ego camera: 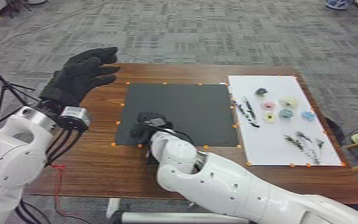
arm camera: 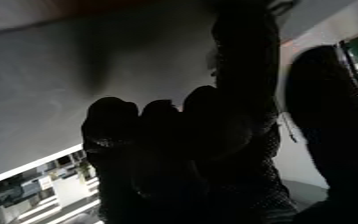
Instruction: Arrange flowers
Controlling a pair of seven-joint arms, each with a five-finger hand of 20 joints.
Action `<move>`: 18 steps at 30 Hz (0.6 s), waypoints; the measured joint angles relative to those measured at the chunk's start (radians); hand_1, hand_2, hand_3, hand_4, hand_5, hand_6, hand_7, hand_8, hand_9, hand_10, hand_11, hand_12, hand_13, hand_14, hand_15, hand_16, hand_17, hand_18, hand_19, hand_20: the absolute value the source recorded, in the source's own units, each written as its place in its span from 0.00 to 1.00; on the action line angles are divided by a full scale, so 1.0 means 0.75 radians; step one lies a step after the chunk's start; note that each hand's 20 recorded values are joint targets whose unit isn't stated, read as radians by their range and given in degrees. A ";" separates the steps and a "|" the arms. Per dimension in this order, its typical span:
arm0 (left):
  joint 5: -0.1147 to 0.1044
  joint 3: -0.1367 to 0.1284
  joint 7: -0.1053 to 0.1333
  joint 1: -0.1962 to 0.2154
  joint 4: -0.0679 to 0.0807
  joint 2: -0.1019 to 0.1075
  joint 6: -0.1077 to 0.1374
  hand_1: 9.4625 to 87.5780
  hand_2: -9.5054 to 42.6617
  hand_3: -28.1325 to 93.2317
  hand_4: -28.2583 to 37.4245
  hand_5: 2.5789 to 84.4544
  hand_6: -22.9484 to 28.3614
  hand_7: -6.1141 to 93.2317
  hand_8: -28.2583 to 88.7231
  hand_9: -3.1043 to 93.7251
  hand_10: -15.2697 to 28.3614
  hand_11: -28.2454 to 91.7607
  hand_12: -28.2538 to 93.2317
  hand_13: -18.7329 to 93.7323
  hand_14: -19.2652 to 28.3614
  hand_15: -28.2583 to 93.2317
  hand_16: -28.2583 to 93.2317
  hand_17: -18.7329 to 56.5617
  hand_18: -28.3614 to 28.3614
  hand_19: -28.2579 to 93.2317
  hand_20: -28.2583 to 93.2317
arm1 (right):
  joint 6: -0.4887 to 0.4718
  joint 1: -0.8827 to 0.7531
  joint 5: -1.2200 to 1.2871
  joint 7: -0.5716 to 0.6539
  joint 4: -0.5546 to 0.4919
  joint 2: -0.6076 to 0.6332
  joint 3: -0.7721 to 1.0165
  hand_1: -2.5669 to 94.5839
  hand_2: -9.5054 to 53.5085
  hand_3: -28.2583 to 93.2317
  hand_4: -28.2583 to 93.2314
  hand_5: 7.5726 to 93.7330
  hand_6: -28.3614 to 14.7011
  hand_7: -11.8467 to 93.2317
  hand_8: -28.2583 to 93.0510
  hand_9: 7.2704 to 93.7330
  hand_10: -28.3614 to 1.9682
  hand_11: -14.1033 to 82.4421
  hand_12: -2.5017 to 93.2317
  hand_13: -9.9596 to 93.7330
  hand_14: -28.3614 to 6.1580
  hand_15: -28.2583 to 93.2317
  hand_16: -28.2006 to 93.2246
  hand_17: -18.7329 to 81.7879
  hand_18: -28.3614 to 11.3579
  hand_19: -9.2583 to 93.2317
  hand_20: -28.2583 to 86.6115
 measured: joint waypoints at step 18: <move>0.004 -0.286 0.058 0.289 -0.133 -0.097 0.038 0.23 0.08 0.79 0.07 0.31 0.50 0.29 0.15 0.23 0.58 0.47 0.40 0.27 0.68 0.66 0.19 0.12 0.85 0.57 0.33 | 0.106 -0.200 -0.126 -0.048 -0.449 0.270 0.311 0.25 0.00 0.88 0.00 0.63 0.60 0.55 0.13 0.68 0.48 0.75 0.53 0.65 0.41 0.90 0.57 0.45 0.14 0.90 0.69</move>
